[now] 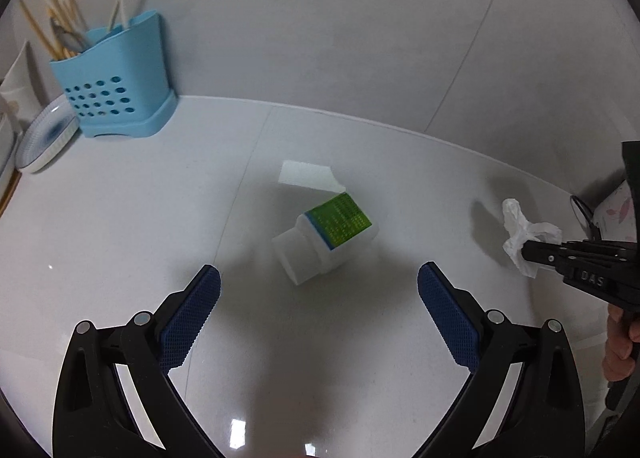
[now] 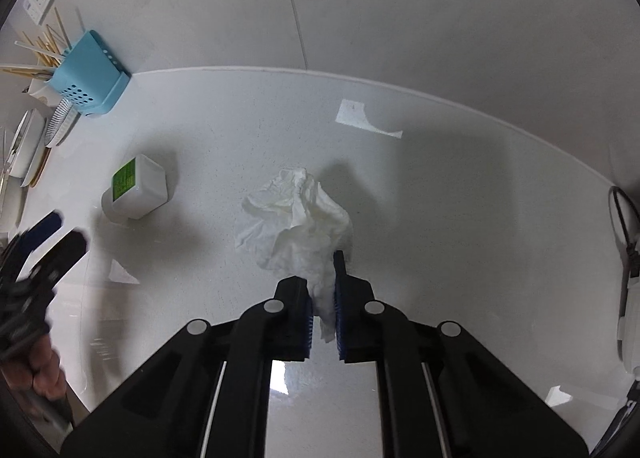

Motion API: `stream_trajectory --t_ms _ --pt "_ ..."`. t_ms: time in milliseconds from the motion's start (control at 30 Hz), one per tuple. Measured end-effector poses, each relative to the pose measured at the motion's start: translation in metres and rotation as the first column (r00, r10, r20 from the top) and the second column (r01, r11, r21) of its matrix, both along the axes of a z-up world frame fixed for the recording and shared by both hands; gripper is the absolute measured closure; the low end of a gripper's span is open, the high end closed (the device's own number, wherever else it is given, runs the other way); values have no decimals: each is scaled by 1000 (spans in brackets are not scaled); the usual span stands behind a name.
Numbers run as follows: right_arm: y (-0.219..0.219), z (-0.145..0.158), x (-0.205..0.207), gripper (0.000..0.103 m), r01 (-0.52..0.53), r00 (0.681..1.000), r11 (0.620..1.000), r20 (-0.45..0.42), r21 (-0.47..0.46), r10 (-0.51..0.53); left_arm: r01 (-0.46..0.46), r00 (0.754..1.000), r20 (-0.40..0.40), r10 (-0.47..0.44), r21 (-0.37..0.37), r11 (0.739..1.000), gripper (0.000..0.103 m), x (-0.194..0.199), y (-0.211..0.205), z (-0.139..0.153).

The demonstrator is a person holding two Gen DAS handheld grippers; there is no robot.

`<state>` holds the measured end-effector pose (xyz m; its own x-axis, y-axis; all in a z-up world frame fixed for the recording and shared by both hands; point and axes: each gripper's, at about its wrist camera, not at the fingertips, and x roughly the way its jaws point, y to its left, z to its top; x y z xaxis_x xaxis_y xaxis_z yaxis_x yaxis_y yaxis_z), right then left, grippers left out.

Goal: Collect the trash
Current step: 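Grasp the white pill bottle with the left tool while the right tool grasps the crumpled tissue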

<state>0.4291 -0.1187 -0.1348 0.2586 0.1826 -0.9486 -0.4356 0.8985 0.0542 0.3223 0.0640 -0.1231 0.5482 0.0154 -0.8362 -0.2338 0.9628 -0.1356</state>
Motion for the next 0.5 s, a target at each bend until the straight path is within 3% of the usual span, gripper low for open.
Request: stream_trajectory --t_ms 300,500 --pt "-18 6 7 96 -11 1000 1000 23 29 11 51 998 -45 -52 -10 999 11 38 -5 -31" --pt "-26 -3 10 96 -1 1000 999 -5 47 1 78 994 -79 -76 29 997 29 48 -11 -39"
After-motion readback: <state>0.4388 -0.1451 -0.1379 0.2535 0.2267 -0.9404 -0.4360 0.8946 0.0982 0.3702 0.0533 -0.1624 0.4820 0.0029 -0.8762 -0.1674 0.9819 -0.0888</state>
